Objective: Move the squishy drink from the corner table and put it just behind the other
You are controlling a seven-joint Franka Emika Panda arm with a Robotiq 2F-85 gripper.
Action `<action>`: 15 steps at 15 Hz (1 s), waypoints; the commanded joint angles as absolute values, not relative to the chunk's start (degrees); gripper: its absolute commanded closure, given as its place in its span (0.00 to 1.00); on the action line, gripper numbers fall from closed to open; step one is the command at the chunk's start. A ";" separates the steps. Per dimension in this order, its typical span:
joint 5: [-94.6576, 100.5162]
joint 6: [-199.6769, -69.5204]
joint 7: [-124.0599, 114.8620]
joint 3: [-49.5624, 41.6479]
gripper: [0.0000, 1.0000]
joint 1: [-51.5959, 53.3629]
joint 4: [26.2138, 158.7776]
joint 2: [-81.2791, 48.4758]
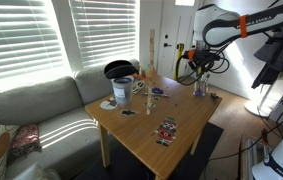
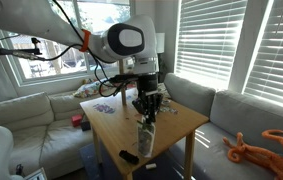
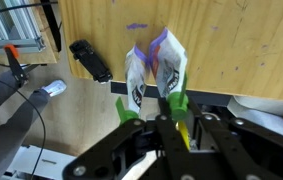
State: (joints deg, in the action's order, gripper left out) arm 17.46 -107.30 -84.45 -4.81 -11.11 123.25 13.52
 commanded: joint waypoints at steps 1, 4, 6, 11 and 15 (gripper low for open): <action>19.97 -106.87 -87.10 -4.40 0.95 -11.77 124.98 15.66; 21.20 -106.80 -88.06 -4.48 0.95 -11.95 125.08 15.64; 21.91 -106.86 -88.52 -4.57 0.95 -12.09 124.98 15.43; 22.17 -106.53 -88.01 -4.73 0.49 -12.05 124.48 14.77; 21.24 -106.99 -87.08 -5.02 0.21 -11.92 124.36 15.47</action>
